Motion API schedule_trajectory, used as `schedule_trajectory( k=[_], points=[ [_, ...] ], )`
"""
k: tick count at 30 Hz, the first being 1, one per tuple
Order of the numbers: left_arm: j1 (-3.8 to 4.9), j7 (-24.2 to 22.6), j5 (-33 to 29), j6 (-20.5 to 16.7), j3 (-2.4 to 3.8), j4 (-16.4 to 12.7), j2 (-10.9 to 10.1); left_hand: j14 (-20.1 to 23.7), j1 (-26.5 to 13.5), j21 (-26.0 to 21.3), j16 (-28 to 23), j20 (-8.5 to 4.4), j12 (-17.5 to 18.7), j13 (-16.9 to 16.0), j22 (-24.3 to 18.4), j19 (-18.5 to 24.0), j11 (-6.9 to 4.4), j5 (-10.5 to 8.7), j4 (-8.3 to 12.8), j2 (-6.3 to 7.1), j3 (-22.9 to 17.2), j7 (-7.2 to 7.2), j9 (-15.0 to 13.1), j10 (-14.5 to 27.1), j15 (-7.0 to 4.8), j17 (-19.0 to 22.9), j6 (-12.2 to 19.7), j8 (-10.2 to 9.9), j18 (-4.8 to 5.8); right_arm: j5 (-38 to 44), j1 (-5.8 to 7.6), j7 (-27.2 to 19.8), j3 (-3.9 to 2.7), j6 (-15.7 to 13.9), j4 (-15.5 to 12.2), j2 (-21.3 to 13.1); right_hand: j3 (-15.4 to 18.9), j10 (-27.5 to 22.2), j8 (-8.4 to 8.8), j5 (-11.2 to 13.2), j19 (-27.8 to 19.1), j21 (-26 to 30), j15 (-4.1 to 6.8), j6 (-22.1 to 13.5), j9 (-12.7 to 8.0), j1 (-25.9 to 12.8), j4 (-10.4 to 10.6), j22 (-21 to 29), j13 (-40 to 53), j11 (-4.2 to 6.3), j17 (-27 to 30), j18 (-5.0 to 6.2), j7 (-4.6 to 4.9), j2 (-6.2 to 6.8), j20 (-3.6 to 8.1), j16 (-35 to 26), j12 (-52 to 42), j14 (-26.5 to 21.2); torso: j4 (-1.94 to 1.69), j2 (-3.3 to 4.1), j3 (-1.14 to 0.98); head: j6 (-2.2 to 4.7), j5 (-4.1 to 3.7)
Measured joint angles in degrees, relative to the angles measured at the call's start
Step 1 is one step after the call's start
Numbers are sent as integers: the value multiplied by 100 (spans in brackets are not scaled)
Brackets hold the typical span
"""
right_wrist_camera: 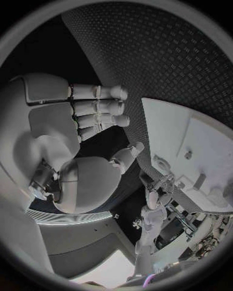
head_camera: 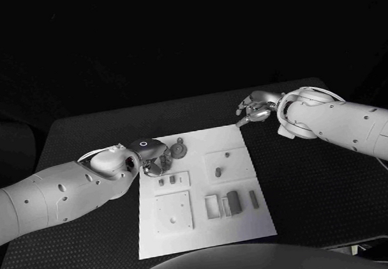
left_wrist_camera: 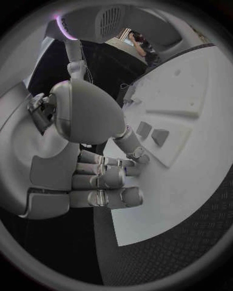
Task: Assemble the parts on the task board
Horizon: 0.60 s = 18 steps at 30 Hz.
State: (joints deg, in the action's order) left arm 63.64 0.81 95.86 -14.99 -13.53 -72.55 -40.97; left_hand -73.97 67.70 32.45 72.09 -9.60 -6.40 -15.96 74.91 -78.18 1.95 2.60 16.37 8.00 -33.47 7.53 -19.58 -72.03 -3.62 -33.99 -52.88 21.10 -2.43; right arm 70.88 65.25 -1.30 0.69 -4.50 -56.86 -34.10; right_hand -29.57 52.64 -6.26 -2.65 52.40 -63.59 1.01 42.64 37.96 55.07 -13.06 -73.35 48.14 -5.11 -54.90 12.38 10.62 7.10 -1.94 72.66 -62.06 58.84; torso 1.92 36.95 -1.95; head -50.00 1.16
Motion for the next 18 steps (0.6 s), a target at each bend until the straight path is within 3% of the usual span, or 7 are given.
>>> schedule_trajectory(
  k=[18],
  points=[
    [0, 65, -7, -78, 6, 47, -164, 8, 52, -22, -21, 10, 43, -39, -1, 8, 41, 0, 0, 51, 0, -7, -1, 41, -8, 8, 114, -30, 25, 0, 0, -5, 0, -22, -3, -10, 0, 0, 0, 0, 0, 0, -9, -13, 0, 0, 0, 0, 0, 0, -1, 0, -6, 0, -2, 0, 0, -9, -2, 1, 1, 0, -9]
  ],
)
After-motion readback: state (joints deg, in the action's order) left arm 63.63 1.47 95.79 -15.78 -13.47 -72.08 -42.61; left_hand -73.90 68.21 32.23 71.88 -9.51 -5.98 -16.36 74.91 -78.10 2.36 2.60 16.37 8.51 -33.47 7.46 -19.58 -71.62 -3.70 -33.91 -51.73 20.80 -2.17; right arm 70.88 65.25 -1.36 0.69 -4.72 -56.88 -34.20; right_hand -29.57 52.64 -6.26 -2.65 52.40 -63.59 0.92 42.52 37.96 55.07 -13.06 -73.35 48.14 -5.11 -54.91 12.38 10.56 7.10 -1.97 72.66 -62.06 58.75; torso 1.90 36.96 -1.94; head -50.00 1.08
